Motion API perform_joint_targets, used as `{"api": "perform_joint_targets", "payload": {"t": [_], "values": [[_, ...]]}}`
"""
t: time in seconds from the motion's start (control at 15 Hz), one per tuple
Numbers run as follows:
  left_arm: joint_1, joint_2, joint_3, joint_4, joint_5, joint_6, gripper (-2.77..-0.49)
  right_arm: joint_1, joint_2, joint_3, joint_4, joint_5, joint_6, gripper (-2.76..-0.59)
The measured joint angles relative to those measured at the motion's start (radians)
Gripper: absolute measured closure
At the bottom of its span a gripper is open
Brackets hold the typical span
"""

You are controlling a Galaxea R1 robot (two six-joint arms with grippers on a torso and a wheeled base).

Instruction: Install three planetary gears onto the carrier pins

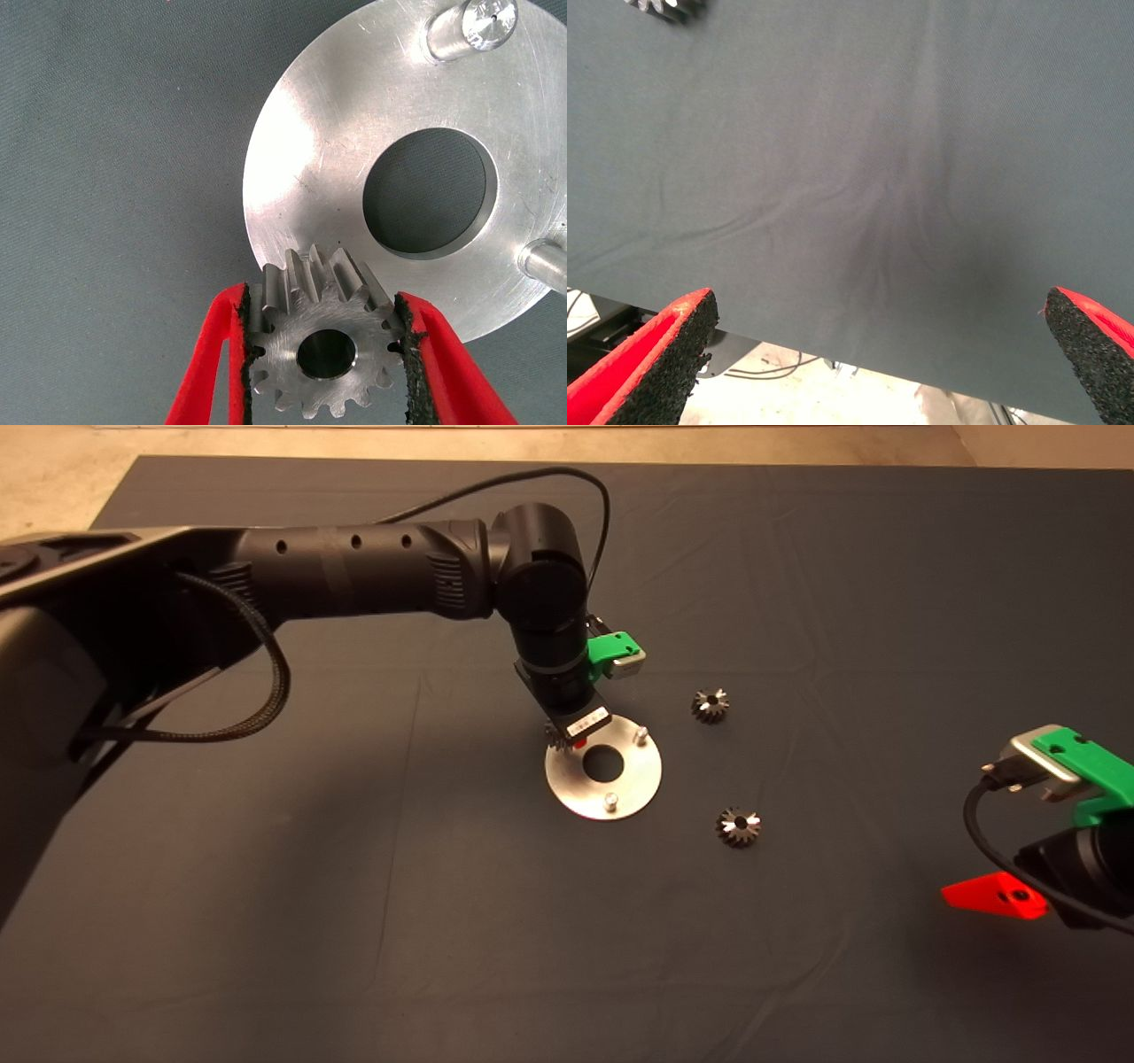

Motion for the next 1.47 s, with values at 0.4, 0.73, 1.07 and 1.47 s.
{"api": "perform_joint_targets", "payload": {"t": [0.4, 0.73, 1.07, 1.47], "values": [[0.0, 0.002, 0.0, 0.0, 0.002, 0.0, -0.77, 0.0, 0.0, 0.0, 0.001, 0.001, -0.003, -2.75], [0.0, 0.001, 0.0, 0.0, 0.001, 0.001, -0.87, 0.003, -0.003, 0.0, 0.003, 0.001, -0.004, -2.75], [0.0, 0.001, 0.0, -0.001, 0.0, 0.002, -1.04, 0.003, -0.004, 0.0, 0.003, 0.001, -0.004, -2.75], [0.0, 0.003, 0.0, -0.001, -0.004, 0.002, -1.04, 0.003, -0.005, 0.0, 0.006, 0.001, -0.005, -2.75]]}}
